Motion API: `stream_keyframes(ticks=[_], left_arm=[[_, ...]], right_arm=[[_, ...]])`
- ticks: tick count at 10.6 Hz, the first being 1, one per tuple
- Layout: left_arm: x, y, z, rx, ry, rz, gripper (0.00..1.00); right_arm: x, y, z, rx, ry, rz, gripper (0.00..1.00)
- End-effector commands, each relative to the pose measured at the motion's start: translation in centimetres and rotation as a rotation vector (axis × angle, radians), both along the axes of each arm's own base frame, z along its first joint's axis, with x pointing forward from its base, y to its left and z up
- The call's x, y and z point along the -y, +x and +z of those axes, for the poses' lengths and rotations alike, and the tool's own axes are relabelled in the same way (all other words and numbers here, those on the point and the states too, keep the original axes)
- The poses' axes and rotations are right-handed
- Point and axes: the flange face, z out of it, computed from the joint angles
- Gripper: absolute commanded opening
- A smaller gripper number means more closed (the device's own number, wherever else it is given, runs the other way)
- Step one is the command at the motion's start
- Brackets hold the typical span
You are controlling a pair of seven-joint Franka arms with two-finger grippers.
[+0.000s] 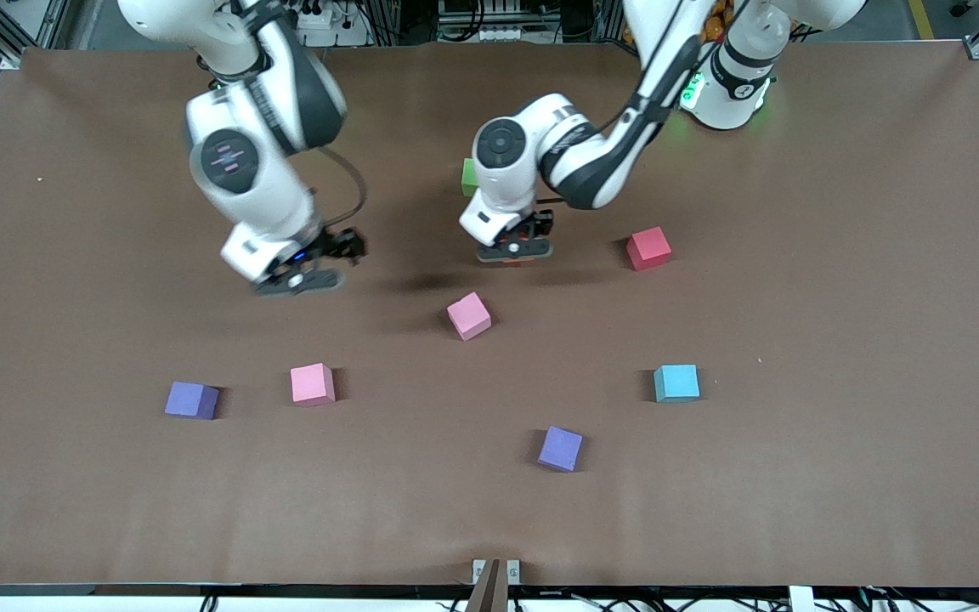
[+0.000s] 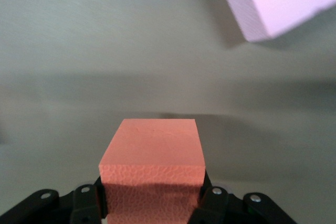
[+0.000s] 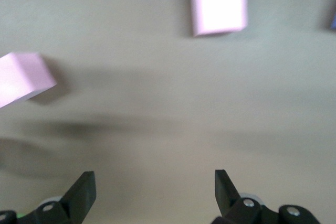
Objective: Arrange blocks into number 1
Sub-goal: 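Grasp the light pink cube with the right gripper while the left holds orange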
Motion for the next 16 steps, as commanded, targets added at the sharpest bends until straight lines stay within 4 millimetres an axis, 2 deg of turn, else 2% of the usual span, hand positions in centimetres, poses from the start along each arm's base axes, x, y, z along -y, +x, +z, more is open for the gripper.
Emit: stream_keyframes(ticks=[1,2,3,4,6,8,12,16], left_arm=[[2.9,2.4,-0.3,0.023,-0.039,0.017,0.00],[4.9,1.9,-0.7,0.008,-0.067,0.014,0.00],[5.5,1.4,-1.2,0.001,-0.067,0.007,0.00],[5.8,0.9,-1.3,-0.003,-0.066,-0.001,0.00],[6.6,-1.1,-1.6,-0.040,-0.062,-0.032,0.00],[6.7,-3.0,-2.1,-0.092,-0.049,-0.095,0.00],[6.1,-6.0,-3.3,-0.162,0.003,-0.154,0.00],[6.7,-7.8,-3.3,-0.187,-0.009,-0.187,0.00]], right_arm=[[4.0,6.0,-1.9,0.029,-0.047,0.011,1.00],[4.8,7.5,-3.7,0.035,-0.056,-0.017,1.00],[4.3,8.7,-5.4,0.050,-0.046,-0.036,1.00],[4.8,9.8,-7.1,0.067,-0.057,-0.048,1.00],[3.4,11.8,-8.4,0.094,-0.015,-0.088,1.00],[2.5,12.6,-9.1,0.096,0.025,-0.114,1.00],[4.2,13.7,-12.7,0.081,-0.015,-0.019,1.00],[3.9,13.9,-13.5,0.108,-0.012,0.043,1.00]])
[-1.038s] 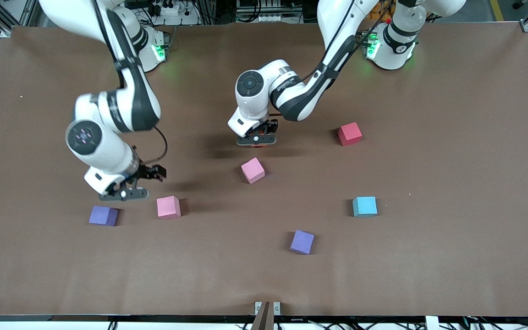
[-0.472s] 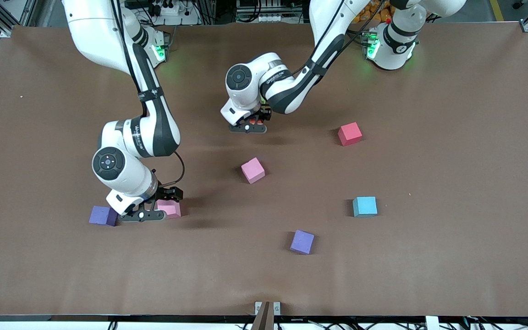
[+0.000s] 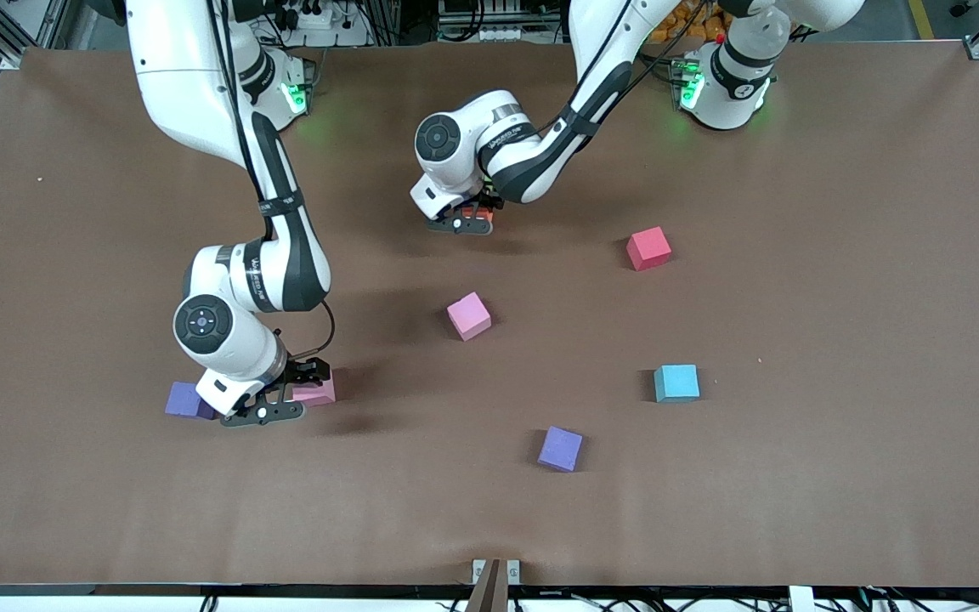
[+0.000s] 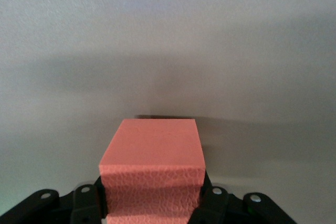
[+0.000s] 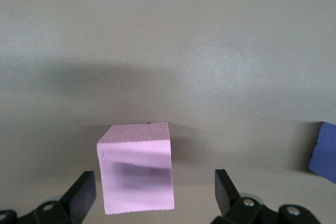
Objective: Arrange blocks into number 1
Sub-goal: 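Grasp the light pink cube with the right gripper while the left holds orange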
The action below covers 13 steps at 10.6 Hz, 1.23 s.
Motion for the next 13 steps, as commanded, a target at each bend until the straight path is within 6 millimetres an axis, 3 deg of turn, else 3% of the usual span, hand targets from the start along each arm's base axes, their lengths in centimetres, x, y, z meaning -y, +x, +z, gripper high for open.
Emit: stream_keyframes(ticks=[1,6,7,8,9,10,11,12,13], left_arm=[[0.0,-0.7,0.7,-0.032,-0.026,-0.014,0.00],[-1.4,-3.7,-0.2,-0.006,-0.067,-0.036,0.00],[-1.4,-3.7,-0.3,-0.007,-0.068,-0.042,0.00],[-1.6,-3.8,0.1,-0.005,-0.070,-0.052,0.00],[-1.7,-3.9,0.3,-0.006,-0.068,-0.058,0.00],[-1.9,-3.4,0.5,-0.003,-0.072,-0.051,0.00],[-1.8,-3.6,0.5,-0.007,-0.072,-0.057,0.00],[-1.8,-3.6,0.4,-0.009,-0.070,-0.061,0.57],[-1.7,-3.7,0.5,-0.008,-0.069,-0.053,1.00]], right_arm=[[-0.8,0.5,-0.9,-0.006,0.022,0.021,1.00],[-1.2,0.4,-4.4,0.011,0.003,0.030,1.00],[-0.3,0.6,-4.6,0.012,0.003,0.019,0.87],[0.6,0.9,-4.8,0.011,0.008,0.020,0.52],[1.5,1.1,-5.0,0.004,0.023,0.015,0.12],[2.1,1.1,-4.8,-0.004,0.034,0.002,0.00],[2.2,1.2,-4.4,-0.005,0.037,0.003,0.00],[2.4,1.2,-3.3,-0.020,0.046,-0.001,0.00],[2.3,1.2,-1.7,-0.030,0.057,-0.001,0.00]])
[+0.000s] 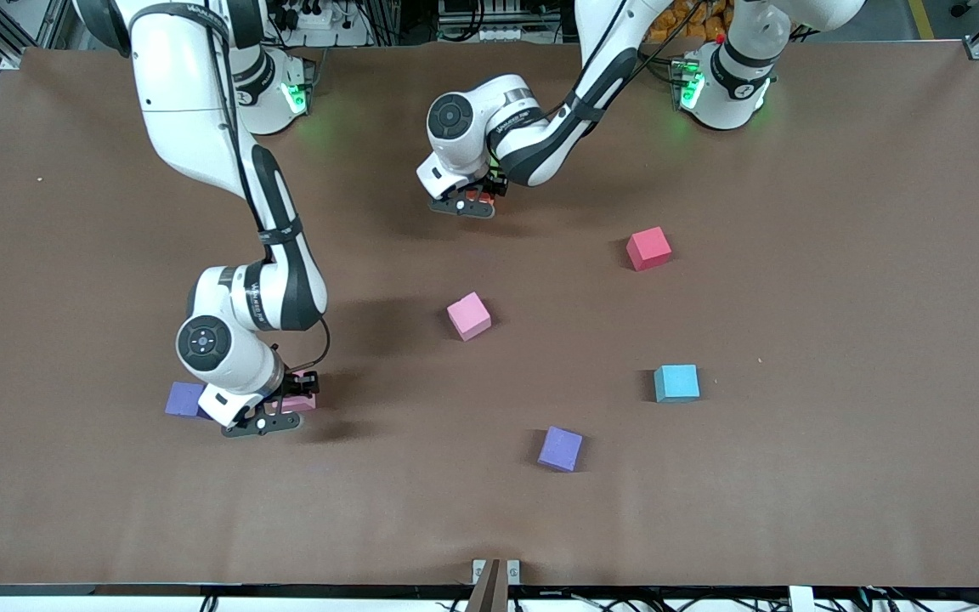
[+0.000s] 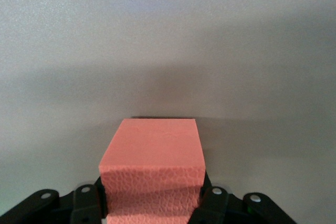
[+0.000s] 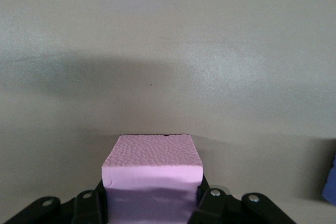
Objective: Arrange blocks into number 1
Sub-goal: 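Place the orange cube against the green with the left gripper while the right lifts pink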
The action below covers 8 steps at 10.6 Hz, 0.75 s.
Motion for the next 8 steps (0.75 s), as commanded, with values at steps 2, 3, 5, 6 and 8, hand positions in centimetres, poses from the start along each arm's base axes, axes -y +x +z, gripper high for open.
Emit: stream_keyframes(ticks=[2,3,5,6,8], left_arm=[[-0.5,-0.3,0.9,-0.016,-0.016,0.003,1.00],[-0.5,-0.3,0.9,-0.018,-0.013,0.005,1.00],[-0.5,0.8,2.6,0.001,-0.013,0.036,1.00],[-0.6,3.3,4.0,0.025,-0.030,0.093,1.00],[-0.9,9.9,6.1,0.072,-0.075,0.233,1.00]], right_arm=[[0.0,0.6,4.8,-0.030,0.051,0.008,0.00],[0.0,0.7,5.4,-0.036,0.050,0.010,0.00],[-0.1,0.9,6.5,-0.025,0.052,0.017,0.00],[0.0,0.9,8.1,-0.010,0.063,0.015,0.00],[1.8,1.3,11.4,0.025,0.071,-0.003,0.00]])
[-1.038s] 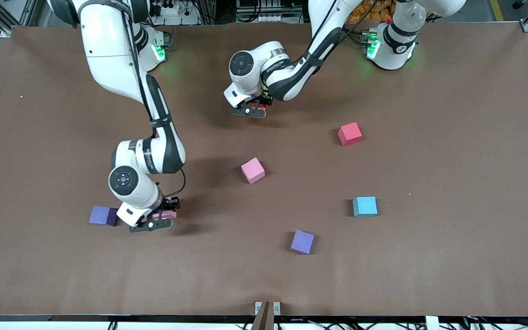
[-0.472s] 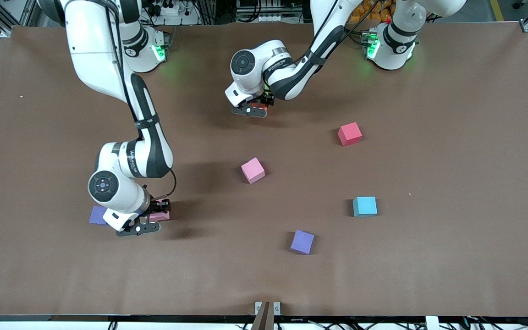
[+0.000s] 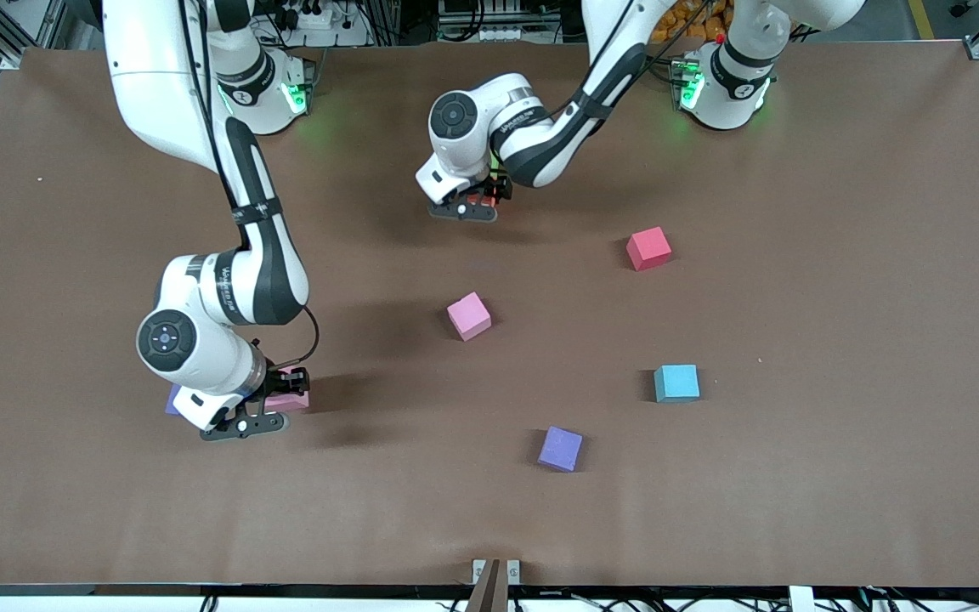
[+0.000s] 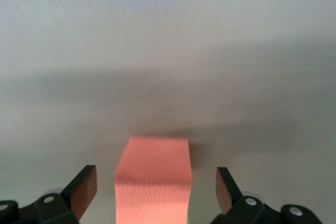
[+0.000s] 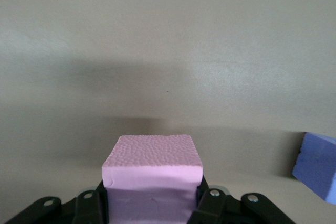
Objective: Arrange blocks into number 1
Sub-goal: 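Place the orange cube against the green with the left gripper while the right lifts pink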
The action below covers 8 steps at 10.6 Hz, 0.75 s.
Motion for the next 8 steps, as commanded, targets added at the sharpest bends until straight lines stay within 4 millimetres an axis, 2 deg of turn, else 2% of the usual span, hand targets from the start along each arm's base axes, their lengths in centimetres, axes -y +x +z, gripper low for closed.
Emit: stream_keyframes(ticks=[1,5,8], left_arm=[[-0.8,7.3,2.4,0.041,-0.035,0.155,1.00],[-2.1,13.7,1.4,0.084,-0.025,0.399,1.00],[-2.5,17.1,1.9,0.121,-0.043,0.497,1.00]], right_arm=[[2.5,0.1,4.9,0.035,0.033,0.011,0.00],[5.0,-1.2,11.0,0.022,0.069,-0.012,0.00],[7.1,-4.4,14.7,0.033,0.132,-0.052,0.00]])
